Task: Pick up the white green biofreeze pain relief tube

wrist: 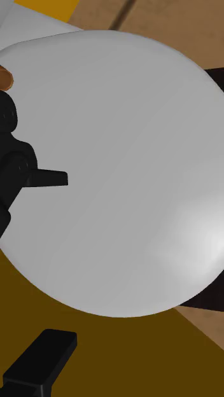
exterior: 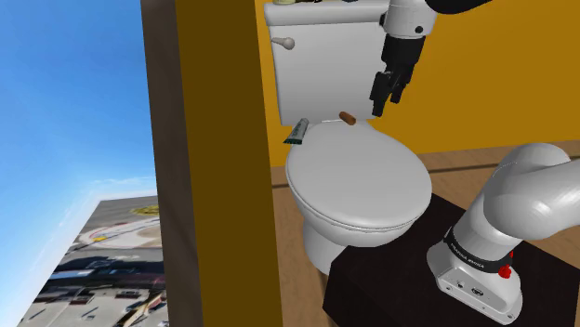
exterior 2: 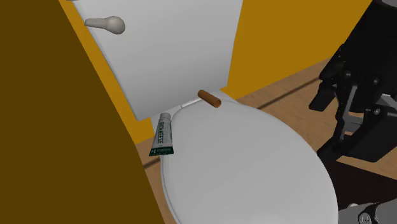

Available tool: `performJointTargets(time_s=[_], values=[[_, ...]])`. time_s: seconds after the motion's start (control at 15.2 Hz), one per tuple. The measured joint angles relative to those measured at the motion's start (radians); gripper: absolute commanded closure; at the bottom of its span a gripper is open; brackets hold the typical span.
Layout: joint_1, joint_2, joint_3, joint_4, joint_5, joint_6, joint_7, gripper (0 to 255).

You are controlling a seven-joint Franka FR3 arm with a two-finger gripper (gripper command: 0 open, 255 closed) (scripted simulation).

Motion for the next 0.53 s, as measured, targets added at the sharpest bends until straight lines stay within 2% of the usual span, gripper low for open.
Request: performJointTargets(time_s=[0.13, 0.53], values=[[-0.004, 0.011, 0.009, 0.000, 0.002, 0.014, 0.017, 0], [-0.056, 0.187, 0.118, 0.020, 0.010, 0.192, 0.235, 0]])
